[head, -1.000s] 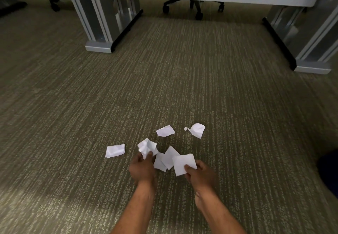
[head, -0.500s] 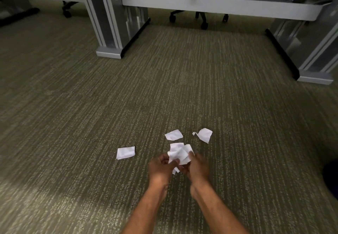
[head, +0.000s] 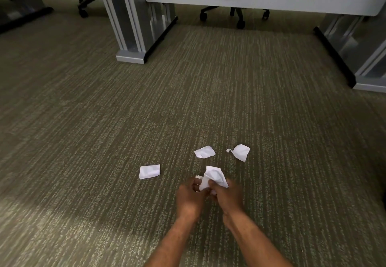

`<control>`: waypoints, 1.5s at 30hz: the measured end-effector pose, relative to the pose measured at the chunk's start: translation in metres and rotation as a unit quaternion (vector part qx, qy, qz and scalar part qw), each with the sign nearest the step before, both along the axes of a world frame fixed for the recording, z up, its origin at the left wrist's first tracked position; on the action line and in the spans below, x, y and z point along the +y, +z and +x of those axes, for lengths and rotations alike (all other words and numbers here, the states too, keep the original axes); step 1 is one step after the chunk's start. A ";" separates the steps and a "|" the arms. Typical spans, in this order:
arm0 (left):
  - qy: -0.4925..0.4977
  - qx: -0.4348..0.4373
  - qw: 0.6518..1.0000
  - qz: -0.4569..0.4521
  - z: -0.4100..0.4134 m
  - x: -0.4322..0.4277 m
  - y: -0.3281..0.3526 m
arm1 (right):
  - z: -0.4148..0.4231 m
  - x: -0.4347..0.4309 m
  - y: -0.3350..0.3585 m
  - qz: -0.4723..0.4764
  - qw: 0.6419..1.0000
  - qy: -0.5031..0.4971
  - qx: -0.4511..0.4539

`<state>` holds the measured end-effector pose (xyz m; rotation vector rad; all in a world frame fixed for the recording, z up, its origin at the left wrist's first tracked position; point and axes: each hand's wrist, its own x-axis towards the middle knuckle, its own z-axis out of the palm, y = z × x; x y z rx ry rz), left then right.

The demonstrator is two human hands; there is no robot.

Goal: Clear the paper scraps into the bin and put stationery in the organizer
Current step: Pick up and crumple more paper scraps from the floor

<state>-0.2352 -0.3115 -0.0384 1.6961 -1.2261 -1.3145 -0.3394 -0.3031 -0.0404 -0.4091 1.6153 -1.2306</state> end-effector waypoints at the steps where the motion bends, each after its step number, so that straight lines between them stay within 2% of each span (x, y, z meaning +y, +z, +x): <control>1: -0.011 -0.010 1.000 0.009 0.003 -0.002 -0.003 | -0.002 -0.002 -0.005 0.007 1.000 -0.002 0.001; 4: -0.039 -0.072 0.996 0.024 0.020 -0.013 -0.011 | -0.015 -0.006 -0.020 0.049 0.999 -0.002 0.021; 6: -0.032 -0.154 0.988 -0.004 0.038 -0.022 -0.015 | -0.028 -0.009 -0.032 0.080 0.996 0.001 0.040; 9: -0.006 -0.324 0.942 -0.085 0.075 -0.032 -0.024 | -0.037 -0.016 -0.044 0.109 0.987 0.013 0.117; 11: -0.042 -0.405 0.912 -0.052 0.095 -0.035 -0.030 | -0.033 -0.024 -0.047 0.116 0.967 0.053 0.219; 13: -0.091 -0.432 0.897 -0.021 0.107 -0.040 -0.034 | -0.026 -0.032 -0.052 0.088 0.955 0.104 0.263; 16: -0.146 -0.458 0.877 -0.017 0.111 -0.049 -0.039 | -0.023 -0.042 -0.056 0.080 0.950 0.145 0.265; 20: -0.176 -0.473 0.863 -0.005 0.115 -0.062 -0.039 | -0.026 -0.050 -0.056 0.105 0.956 0.163 0.221; 28: -0.122 -0.485 0.866 -0.007 0.131 -0.077 -0.044 | -0.025 -0.049 -0.066 0.124 0.936 0.174 0.281; 34: -0.105 -0.435 0.894 0.028 0.132 -0.094 -0.040 | -0.019 -0.051 -0.061 0.172 0.920 0.188 0.297; 38: -0.080 -0.385 0.918 0.047 0.133 -0.091 -0.037 | -0.014 -0.051 -0.054 0.196 0.872 0.234 0.382; 41: -0.051 -0.368 0.928 0.035 0.132 -0.090 -0.037 | -0.016 -0.051 -0.053 0.180 0.880 0.229 0.376; 45: 0.008 -0.299 0.951 0.078 0.124 -0.081 -0.038 | -0.016 -0.050 -0.049 0.184 0.877 0.241 0.373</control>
